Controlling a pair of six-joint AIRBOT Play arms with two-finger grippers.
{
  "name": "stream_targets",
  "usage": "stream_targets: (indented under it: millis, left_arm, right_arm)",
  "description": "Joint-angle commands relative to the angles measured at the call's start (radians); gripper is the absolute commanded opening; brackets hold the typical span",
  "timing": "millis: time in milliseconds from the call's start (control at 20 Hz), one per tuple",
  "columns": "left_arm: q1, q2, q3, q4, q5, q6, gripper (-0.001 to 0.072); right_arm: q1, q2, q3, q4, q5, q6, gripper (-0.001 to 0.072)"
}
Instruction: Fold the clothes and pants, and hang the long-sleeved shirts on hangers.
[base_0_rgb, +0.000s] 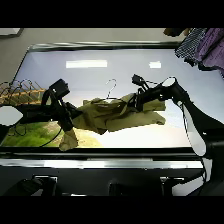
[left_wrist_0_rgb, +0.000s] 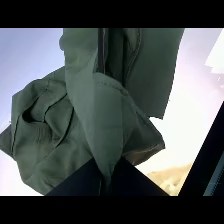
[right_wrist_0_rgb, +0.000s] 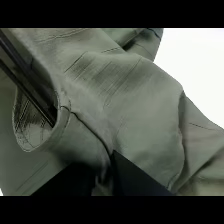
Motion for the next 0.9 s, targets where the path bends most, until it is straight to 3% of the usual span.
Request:
stream_targets:
  millis: [0, 50, 150, 200, 250, 350, 450, 650, 850]
  left_arm:
    - [-0.001, -0.001, 0.000, -0.003, 0.003, 0.002, 0.0024]
    - [-0.001, -0.001, 0.000, -0.003, 0.003, 0.000, 0.0040]
    - [-0.001, -0.001, 0.000, -0.003, 0.008, -0.007, 0.0354]
    - [0.000, -0.001, 0.000, -0.002, 0.027, -0.037, 0.0407]
    - [0.000, -0.001, 0.000, -0.002, 0.050, -0.057, 0.0412]
    - [0.000, -0.002, 0.000, -0.003, 0.106, -0.064, 0.0554]
    - [0.000, -0.002, 0.000, -0.003, 0.175, -0.074, 0.0556]
    - [0.000, 0.006, 0.000, -0.003, 0.437, -0.206, 0.0558]
    - [0.000, 0.012, 0.000, -0.010, 0.817, -0.504, 0.0557]
  right_arm:
    - [0.000, 0.027, 0.000, 0.012, 0.071, 0.009, 0.0019]
    - [0.000, 0.049, 0.000, -0.010, 0.071, 0.011, 0.0018]
    - [0.000, 0.100, 0.000, -0.082, 0.083, 0.059, 0.0017]
    - [-0.002, 0.129, 0.000, -0.104, 0.096, 0.076, 0.0016]
    - [-0.002, 0.158, 0.000, -0.119, 0.096, 0.100, 0.0016]
    - [-0.002, 0.219, 0.000, -0.150, 0.091, 0.132, 0.0015]
    - [-0.002, 0.281, 0.000, -0.188, 0.086, 0.162, 0.0015]
    - [-0.002, 0.403, 0.000, -0.323, 0.041, 0.303, 0.0015]
    - [-0.002, 0.529, 0.000, -0.455, 0.025, 0.369, 0.0015]
